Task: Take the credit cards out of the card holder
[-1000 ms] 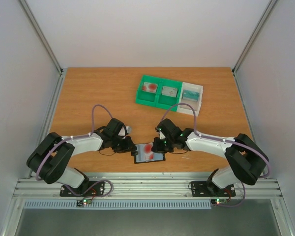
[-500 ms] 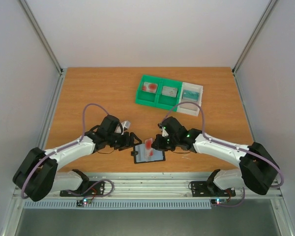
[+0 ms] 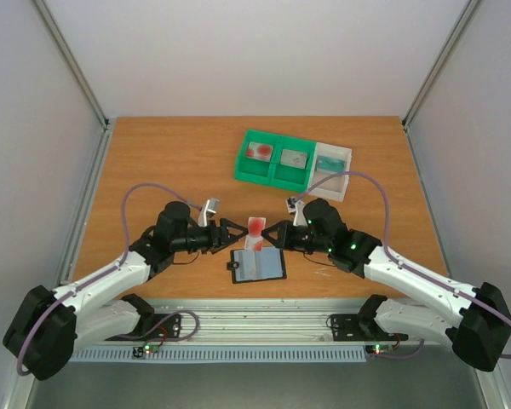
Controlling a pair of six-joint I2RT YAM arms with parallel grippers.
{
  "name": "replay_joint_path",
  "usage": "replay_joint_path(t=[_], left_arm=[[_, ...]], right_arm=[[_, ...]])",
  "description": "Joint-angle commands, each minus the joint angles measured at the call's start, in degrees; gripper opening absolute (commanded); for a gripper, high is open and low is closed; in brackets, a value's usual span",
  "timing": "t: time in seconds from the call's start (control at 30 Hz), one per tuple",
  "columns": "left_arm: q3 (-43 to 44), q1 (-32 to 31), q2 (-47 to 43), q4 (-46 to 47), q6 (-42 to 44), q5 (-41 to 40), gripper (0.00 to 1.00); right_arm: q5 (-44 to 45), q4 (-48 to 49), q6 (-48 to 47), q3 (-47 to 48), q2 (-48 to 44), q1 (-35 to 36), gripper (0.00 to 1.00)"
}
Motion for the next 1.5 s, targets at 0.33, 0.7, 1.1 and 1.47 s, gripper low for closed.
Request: replay_joint_path(t=[0.33, 0.7, 1.1, 1.47], left_arm=[[-4.5, 0.1, -5.0, 17.5, -8.5, 1.4, 0.48], [-5.0, 0.1, -6.3, 20.2, -8.0, 1.9, 0.01], [-0.1, 0.1, -9.0, 9.6, 2.5, 9.2, 0.00], [0.4, 0.1, -6.2, 7.8, 8.1, 23.5, 0.00]], right_arm=[[-0.8, 13.3, 5.9, -3.3, -3.6, -0.4, 0.01], [-2.6, 13.3, 4.9, -3.4, -3.0, -0.4, 0.01], [1.9, -24.7, -20.8, 16.1, -4.8, -0.7, 0.30], [-6.6, -43.0, -35.6, 33.3, 6.0, -1.2, 0.36]])
